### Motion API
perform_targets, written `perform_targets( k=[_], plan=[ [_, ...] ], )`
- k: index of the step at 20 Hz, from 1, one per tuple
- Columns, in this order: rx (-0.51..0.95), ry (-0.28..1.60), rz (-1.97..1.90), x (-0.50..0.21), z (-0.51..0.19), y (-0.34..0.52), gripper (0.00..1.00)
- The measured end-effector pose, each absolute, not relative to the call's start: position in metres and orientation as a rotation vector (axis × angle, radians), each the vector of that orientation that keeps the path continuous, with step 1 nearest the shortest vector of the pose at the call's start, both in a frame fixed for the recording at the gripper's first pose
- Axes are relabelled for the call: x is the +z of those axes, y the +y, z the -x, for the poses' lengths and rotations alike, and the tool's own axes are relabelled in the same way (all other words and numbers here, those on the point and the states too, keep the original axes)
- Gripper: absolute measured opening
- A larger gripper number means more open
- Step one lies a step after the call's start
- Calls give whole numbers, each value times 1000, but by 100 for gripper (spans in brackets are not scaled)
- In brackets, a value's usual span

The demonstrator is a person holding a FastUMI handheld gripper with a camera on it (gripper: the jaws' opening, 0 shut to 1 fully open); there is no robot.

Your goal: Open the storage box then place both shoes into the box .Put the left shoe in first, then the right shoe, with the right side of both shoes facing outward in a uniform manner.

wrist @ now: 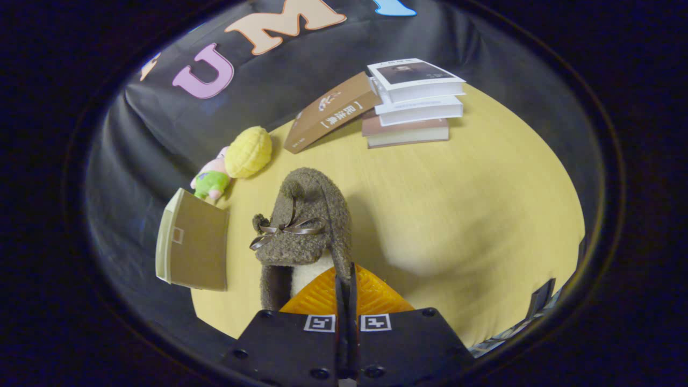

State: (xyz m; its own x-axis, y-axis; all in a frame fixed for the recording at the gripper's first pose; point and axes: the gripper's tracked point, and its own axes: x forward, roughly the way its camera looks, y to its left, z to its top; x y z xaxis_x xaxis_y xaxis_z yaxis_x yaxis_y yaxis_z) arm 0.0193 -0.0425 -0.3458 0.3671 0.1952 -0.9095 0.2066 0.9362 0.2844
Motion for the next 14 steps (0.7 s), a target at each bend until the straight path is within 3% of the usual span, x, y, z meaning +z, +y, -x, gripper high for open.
perform_targets(
  k=[14],
  plan=[
    [184,1152,-442,-273,-75,170,3]
  ],
)
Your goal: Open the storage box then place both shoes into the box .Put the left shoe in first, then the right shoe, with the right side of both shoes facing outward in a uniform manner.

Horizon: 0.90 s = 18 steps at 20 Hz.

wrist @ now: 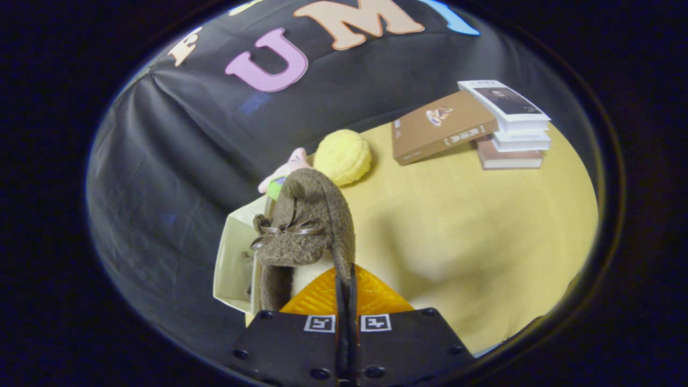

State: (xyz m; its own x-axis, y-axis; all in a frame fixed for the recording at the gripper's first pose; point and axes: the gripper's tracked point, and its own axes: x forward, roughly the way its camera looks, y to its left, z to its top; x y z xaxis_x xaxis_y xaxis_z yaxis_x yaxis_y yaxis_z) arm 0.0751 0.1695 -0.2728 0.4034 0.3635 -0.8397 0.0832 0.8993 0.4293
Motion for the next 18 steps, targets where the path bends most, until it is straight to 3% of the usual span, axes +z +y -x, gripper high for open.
perform_targets(
  k=[10,18],
  plan=[
    [250,1143,-442,-267,-90,316,3],
    [172,1189,-337,-314,-81,359,3]
  ],
)
